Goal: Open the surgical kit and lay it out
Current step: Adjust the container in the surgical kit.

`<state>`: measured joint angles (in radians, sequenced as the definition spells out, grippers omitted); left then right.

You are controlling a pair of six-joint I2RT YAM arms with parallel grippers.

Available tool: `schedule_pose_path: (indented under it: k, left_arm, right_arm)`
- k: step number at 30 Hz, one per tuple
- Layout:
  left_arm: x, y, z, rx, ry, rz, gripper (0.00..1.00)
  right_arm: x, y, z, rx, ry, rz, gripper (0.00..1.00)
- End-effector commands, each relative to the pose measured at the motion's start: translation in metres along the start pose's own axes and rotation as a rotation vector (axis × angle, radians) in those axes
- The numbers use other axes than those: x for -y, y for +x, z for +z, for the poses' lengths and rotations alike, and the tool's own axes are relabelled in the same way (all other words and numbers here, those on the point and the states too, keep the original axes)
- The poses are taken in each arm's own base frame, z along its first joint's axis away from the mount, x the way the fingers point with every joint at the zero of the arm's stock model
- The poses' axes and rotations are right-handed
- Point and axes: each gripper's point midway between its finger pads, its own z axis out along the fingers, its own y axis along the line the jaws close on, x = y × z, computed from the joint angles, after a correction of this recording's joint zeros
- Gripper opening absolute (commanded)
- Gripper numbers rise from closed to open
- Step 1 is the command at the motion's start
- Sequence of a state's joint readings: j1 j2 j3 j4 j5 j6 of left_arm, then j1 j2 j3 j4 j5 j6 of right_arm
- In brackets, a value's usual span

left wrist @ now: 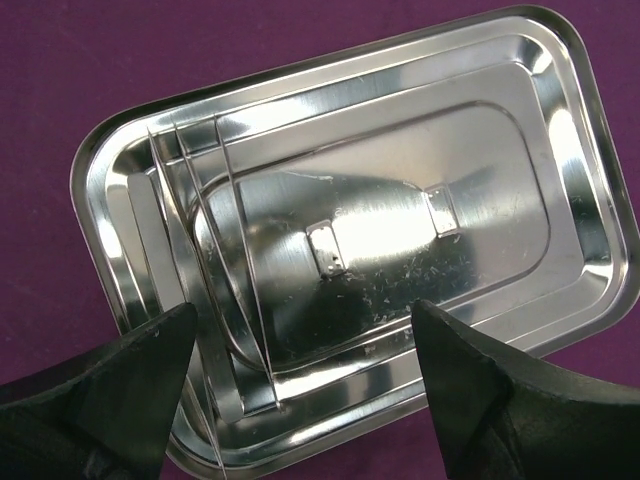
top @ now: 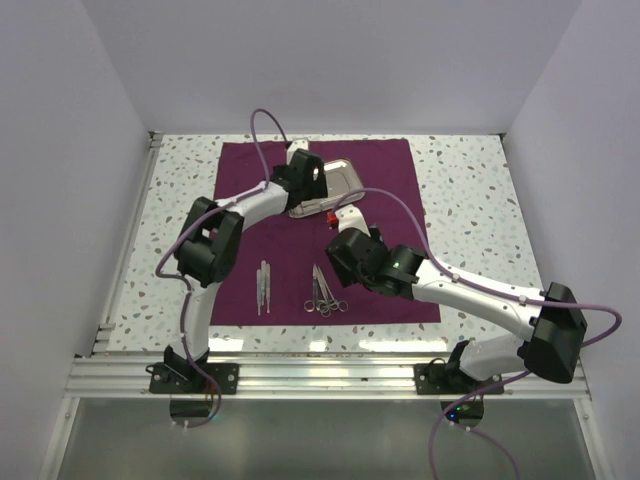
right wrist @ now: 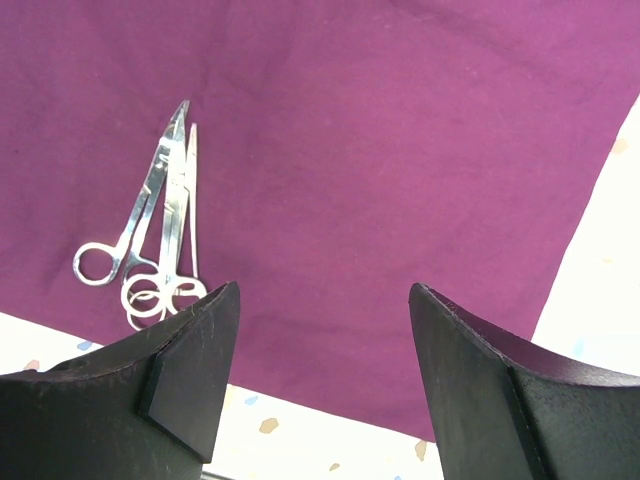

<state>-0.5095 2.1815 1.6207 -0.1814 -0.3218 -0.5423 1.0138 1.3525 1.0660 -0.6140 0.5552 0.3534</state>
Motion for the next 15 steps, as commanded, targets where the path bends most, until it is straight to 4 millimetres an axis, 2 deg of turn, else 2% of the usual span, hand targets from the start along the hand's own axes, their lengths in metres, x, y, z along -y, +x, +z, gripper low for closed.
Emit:
schedule_pose_path:
  k: [1, 11, 12, 15]
  left_arm:
    - [0.002, 0.011, 0.0, -0.007, -0.019, -0.001, 0.92]
    - [0.001, 0.026, 0.017, -0.034, -0.029, -0.018, 0.89]
    - [0.001, 0.024, 0.019, -0.032, -0.034, -0.019, 0.87]
    - [-0.002, 0.026, 0.027, -0.034, -0.05, -0.015, 0.7]
  right_arm:
    - [0.001, -0.008, -0.005, 0.04, -0.018, 0.026, 0.73]
    - [0.004, -0.007, -0.004, 0.038, -0.005, 0.022, 0.73]
    - [0.004, -0.006, -0.003, 0.036, -0.003, 0.019, 0.73]
    - [0.005, -0.005, -0.002, 0.031, 0.002, 0.018, 0.72]
